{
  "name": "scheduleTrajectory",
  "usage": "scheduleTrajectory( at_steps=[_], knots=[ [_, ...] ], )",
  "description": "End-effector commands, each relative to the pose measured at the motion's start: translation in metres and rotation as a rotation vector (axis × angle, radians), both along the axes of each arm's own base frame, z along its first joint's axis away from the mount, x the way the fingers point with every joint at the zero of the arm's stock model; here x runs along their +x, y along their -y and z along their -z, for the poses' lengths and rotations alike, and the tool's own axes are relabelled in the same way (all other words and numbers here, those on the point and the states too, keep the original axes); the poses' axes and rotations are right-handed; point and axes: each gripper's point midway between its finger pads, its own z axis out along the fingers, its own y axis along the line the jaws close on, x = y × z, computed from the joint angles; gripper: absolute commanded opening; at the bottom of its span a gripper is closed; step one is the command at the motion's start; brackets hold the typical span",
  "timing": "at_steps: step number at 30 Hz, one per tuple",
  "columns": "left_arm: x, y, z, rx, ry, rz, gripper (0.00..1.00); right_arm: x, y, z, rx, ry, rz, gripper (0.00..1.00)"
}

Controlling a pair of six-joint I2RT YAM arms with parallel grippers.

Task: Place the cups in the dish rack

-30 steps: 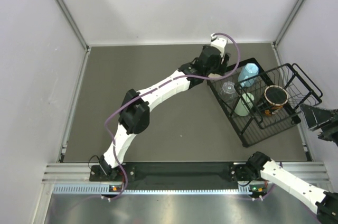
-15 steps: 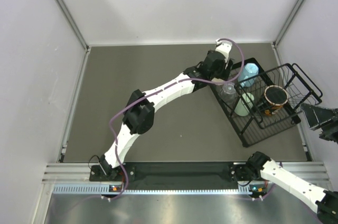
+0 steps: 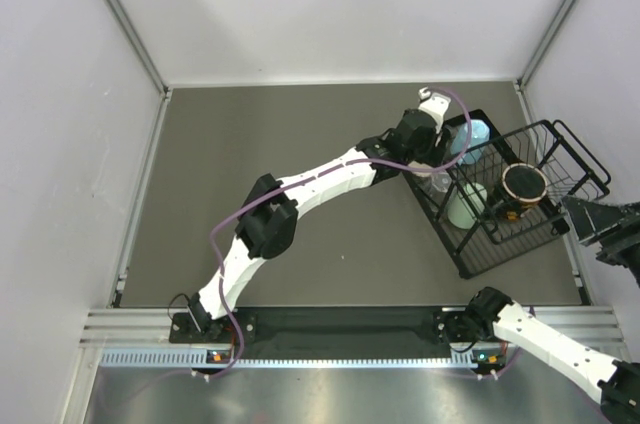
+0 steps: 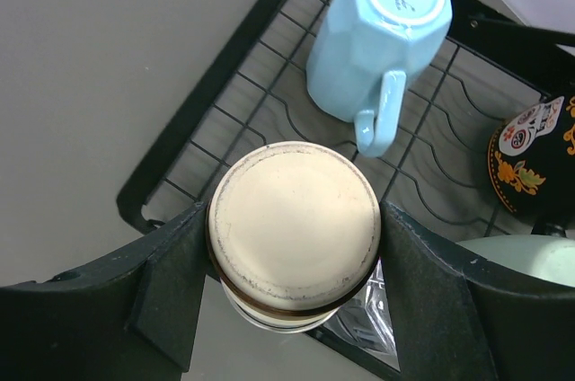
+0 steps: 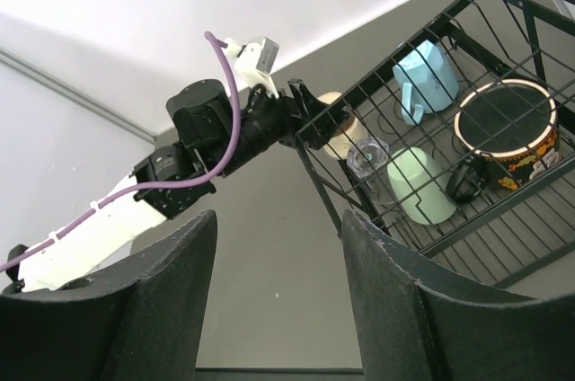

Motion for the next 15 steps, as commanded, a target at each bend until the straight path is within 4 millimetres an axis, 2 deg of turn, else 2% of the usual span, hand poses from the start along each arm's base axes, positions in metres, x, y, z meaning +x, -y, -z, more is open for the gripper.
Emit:
scheduleTrajectory(
  at_steps=[1,7,15],
  knots=[
    [-0.015,0.013,-0.034,-0.093,0.01,0.039,0.0,-0.004,0.0,0.012,-0.006,-0.032,-0.02,0.58],
    [-0.021,0.014,-0.034,-0.081,0.018,0.045,0.0,-0.006,-0.002,0.014,0.009,-0.043,-0.031,0.57],
    [-0.004,0.01,-0.041,-0.032,0.139,0.023,0.0,-0.006,-0.008,0.017,0.006,-0.065,-0.05,0.56]
  ],
)
